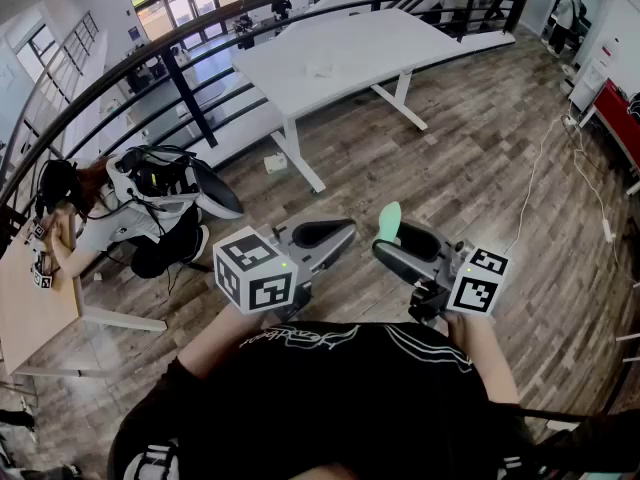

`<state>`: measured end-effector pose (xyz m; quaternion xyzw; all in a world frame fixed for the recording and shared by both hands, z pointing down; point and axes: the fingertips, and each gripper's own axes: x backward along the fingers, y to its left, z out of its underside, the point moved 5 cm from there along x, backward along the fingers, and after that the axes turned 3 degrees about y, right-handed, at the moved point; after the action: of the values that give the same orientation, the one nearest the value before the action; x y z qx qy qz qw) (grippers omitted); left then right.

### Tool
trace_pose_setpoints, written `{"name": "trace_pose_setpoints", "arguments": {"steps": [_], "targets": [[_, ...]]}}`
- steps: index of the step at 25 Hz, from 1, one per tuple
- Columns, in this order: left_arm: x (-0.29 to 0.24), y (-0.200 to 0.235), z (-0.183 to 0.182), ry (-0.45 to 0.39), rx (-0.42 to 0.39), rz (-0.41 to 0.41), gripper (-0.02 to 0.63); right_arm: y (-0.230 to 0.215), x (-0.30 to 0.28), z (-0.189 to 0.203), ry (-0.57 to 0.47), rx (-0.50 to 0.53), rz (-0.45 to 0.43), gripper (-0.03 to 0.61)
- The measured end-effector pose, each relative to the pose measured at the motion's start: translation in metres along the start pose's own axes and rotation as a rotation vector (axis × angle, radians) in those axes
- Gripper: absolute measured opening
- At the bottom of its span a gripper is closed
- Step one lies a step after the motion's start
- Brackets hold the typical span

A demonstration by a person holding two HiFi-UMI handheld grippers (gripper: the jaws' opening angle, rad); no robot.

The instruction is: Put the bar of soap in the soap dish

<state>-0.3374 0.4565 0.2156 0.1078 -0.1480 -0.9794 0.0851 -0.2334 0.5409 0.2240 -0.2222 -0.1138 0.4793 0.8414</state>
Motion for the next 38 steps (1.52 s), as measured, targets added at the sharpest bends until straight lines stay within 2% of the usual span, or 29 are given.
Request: {"name": "trace_pose_setpoints", "arguments": {"steps": [8, 15, 32, 38], "targets": [[-0.014, -0.023, 0.004, 0.005, -0.007, -0.010, 0.008, 0.004, 0.028, 0.002, -0.006, 0.017, 0.003, 0.219], [-0.029, -0.036, 0.012, 0.010, -0.012, -0.008, 0.008, 0.003, 0.049, 0.004, -0.022, 0.068, 0.047, 0.219], [-0.081, -0.075, 0.020, 0.009, -0.039, 0.032, 0.008, -0.003, 0.115, 0.013, -0.027, 0.054, 0.077, 0.219], [-0.090, -0.079, 0.026, 0.037, -0.041, 0.030, 0.008, -0.010, 0.123, 0.021, -0.036, 0.041, 0.077, 0.219]]}}
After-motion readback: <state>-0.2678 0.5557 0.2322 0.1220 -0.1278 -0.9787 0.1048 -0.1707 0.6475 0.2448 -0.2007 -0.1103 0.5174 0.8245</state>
